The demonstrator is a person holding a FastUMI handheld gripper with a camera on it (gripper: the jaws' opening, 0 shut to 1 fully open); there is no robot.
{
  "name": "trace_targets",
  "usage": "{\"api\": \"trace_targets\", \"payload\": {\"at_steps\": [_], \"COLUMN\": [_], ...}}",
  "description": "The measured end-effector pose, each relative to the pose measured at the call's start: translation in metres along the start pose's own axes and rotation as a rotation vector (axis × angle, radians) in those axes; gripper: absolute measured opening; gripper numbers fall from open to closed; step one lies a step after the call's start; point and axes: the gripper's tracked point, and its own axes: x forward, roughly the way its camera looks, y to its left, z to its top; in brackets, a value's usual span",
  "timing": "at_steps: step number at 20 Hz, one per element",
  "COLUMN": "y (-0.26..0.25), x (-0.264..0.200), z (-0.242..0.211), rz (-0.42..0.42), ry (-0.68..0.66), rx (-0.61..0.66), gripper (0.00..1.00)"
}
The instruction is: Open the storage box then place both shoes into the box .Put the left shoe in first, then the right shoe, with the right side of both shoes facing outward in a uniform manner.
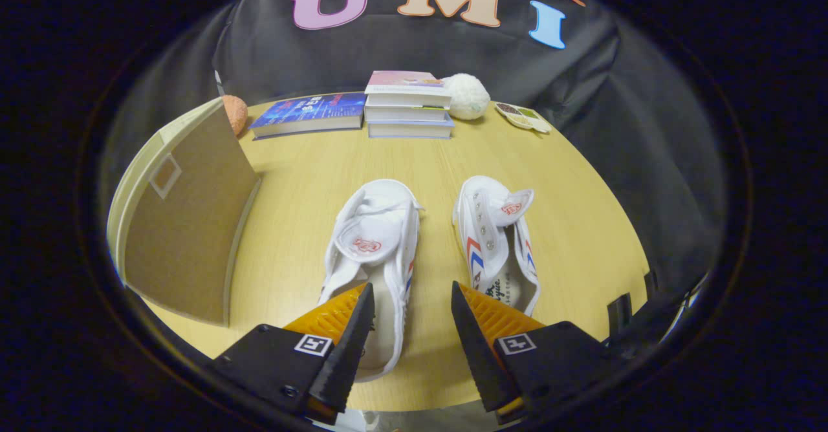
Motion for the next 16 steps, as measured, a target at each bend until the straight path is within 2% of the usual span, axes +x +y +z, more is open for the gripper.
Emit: {"api": "trace_targets", "payload": {"at_steps": [3, 8, 13, 16], "y": [0.0, 0.005, 0.012, 0.011], "x": [0.019, 0.047, 0.061, 0.062], "z": [0.002, 0.016, 0.025, 0.025], "rz": [0.009, 0.031, 0.031, 0.026], "ry": [0.001, -0.027, -0.091, -0.114], "rx": [0.015, -0.004, -0.031, 0.051], "gripper": [0.78, 0.43, 0.23, 0.1]}}
